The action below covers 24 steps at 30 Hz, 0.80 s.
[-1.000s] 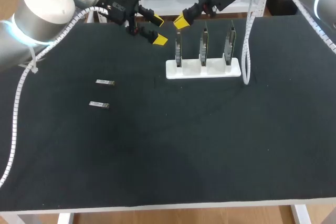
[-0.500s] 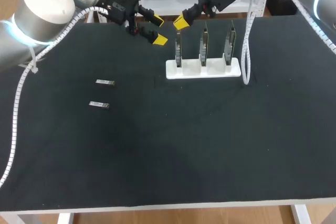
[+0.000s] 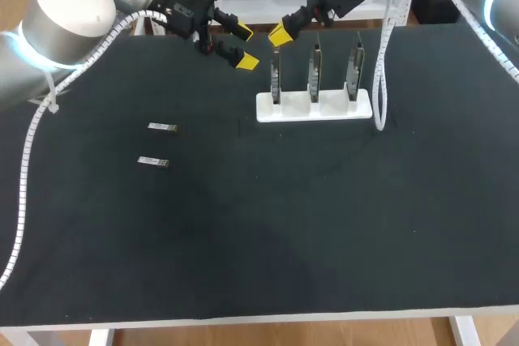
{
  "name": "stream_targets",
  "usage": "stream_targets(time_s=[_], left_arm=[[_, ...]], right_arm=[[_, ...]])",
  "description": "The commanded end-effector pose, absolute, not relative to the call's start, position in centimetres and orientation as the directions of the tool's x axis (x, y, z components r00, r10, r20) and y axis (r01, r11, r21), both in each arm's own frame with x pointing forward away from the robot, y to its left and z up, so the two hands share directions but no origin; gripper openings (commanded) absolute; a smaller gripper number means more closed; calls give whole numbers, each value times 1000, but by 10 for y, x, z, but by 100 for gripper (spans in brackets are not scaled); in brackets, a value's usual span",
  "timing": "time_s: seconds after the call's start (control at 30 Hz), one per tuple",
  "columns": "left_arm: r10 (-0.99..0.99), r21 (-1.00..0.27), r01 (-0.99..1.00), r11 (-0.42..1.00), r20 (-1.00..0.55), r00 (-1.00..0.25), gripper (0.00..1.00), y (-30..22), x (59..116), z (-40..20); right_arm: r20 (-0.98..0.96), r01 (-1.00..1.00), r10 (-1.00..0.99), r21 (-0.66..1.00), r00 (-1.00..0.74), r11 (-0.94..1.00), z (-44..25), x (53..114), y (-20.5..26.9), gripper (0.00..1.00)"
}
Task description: Pick up the optical module with the left hand, and insert it into the network port with the right hand.
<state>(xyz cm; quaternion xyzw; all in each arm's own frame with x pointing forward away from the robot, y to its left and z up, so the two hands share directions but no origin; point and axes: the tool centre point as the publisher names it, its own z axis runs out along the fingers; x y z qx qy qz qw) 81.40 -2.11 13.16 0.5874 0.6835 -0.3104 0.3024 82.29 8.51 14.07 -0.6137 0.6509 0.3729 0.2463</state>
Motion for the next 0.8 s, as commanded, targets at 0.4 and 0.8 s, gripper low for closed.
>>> stream_targets(time_s=[0.4, 0.8], left_arm=[[617, -70, 991, 116, -776, -127, 100, -21, 815, 132], [617, -70, 991, 116, -776, -127, 100, -21, 815, 132]], right_arm=[[-787, -979, -602, 198, -133, -42, 136, 835, 86, 0], [-830, -986, -544, 166, -124, -28, 158, 838, 86, 0]])
